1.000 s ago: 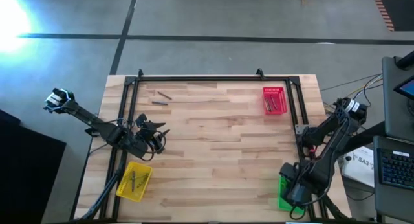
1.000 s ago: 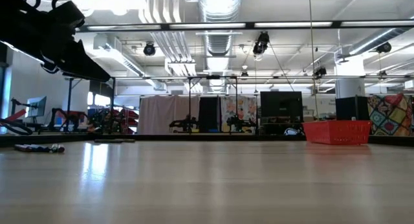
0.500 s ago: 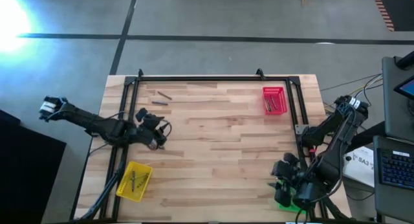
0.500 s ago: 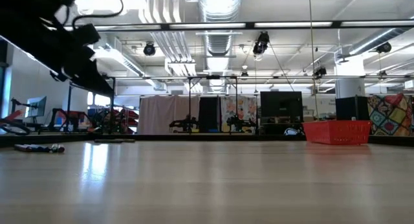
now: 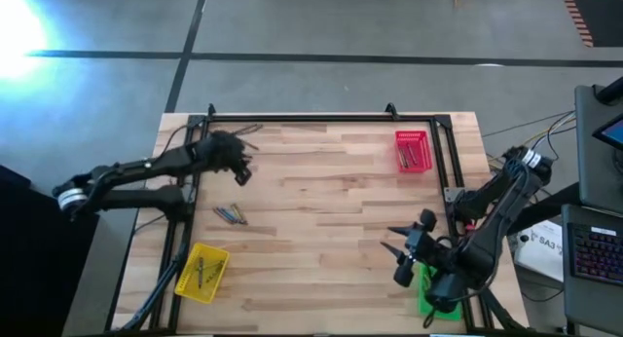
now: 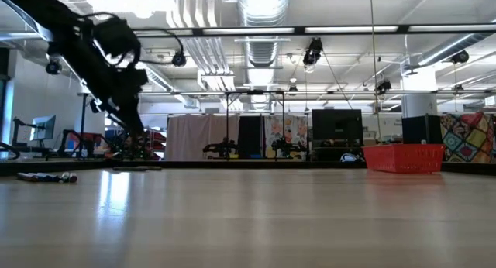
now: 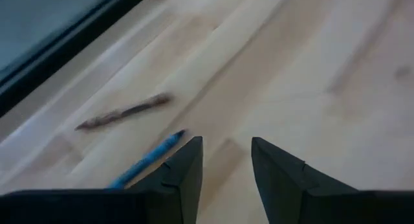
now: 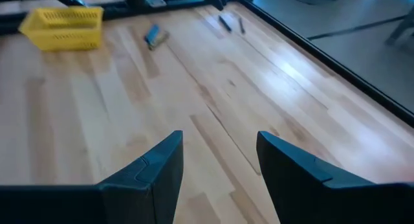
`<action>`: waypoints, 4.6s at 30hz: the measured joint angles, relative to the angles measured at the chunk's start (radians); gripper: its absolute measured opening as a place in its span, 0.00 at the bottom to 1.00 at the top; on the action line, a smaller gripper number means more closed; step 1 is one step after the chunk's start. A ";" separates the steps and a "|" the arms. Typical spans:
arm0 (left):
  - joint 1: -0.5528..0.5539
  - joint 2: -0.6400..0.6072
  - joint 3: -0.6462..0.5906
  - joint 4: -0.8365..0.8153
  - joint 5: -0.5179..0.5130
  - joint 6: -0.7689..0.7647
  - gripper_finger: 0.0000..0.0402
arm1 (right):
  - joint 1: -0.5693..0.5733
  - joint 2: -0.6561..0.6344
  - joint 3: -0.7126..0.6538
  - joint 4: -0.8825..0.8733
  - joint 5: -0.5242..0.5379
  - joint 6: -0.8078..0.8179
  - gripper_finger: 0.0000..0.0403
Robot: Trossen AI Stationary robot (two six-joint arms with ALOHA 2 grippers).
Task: Sort crayons
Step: Put the blue crayon into the yellow bin, then put the brown crayon into the green bin
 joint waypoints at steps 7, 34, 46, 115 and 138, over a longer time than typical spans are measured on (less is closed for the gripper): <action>0.134 0.178 0.064 0.001 0.008 0.130 0.28 | -0.016 0.048 -0.047 -0.001 -0.037 -0.012 0.46; 0.139 0.710 0.386 -0.262 -0.041 0.330 0.16 | -0.016 0.050 -0.102 0.001 -0.122 0.047 0.46; 0.138 0.651 0.377 -0.241 -0.013 0.234 0.01 | -0.032 0.050 -0.248 0.164 0.092 0.262 0.46; -0.763 0.061 0.148 -0.380 0.410 -0.509 0.00 | -0.781 0.227 -0.382 1.536 -0.610 -0.948 0.46; -1.113 0.024 0.142 -0.498 0.074 -0.882 0.27 | -0.809 0.198 -0.402 1.510 -0.609 -0.950 0.46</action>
